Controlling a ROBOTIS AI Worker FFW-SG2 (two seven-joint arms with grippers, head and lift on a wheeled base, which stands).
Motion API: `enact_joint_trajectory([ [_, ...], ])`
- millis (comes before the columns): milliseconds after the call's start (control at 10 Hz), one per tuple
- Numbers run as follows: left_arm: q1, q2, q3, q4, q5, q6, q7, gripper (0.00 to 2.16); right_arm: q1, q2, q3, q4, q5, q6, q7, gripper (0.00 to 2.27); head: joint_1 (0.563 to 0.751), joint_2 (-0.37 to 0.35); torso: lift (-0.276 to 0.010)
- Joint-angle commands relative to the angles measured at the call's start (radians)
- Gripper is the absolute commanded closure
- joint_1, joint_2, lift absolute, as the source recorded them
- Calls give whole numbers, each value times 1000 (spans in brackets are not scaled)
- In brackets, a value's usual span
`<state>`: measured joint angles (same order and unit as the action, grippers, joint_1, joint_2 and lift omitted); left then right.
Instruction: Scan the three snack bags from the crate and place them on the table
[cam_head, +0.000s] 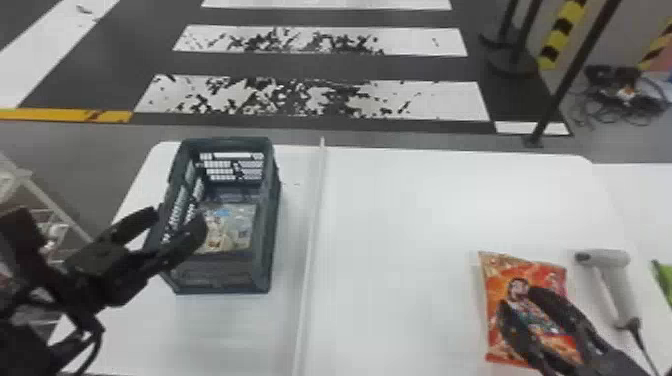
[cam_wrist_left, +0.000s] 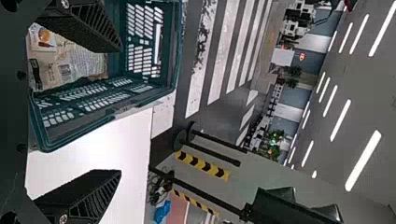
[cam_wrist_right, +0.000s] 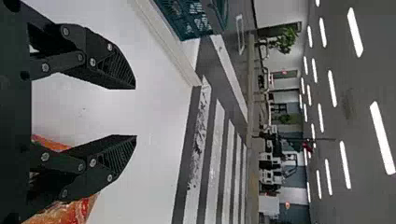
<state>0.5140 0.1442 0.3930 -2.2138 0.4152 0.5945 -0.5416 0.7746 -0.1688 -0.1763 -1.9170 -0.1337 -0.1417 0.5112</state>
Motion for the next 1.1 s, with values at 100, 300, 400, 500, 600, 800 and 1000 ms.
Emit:
enact_joint_trajectory([
  [100,32,0,27,3,14,-37,-5,70,40,-20,18,-14,174,-19,12,56,695,83,-36],
  [300,38,0,32,5,24,-52,-12,70,40,-61,49,35,263,-61,-53,60,695,122,-36],
  [400,38,0,37,5,28,-52,-20,70,31,-94,89,84,318,-104,-123,70,695,121,-36],
  [500,41,-2,37,5,28,-52,-26,70,5,-110,129,147,388,-147,-203,73,695,120,-36],
  [600,44,-2,37,2,28,-52,-26,70,-28,-120,158,205,419,-172,-260,76,695,123,-36],
  [800,54,-3,35,-3,28,-49,-15,70,-103,-126,224,305,511,-184,-355,76,695,133,-36],
  [1000,66,-6,29,-11,28,-49,0,70,-163,-127,258,366,568,-144,-378,76,695,154,-36],
])
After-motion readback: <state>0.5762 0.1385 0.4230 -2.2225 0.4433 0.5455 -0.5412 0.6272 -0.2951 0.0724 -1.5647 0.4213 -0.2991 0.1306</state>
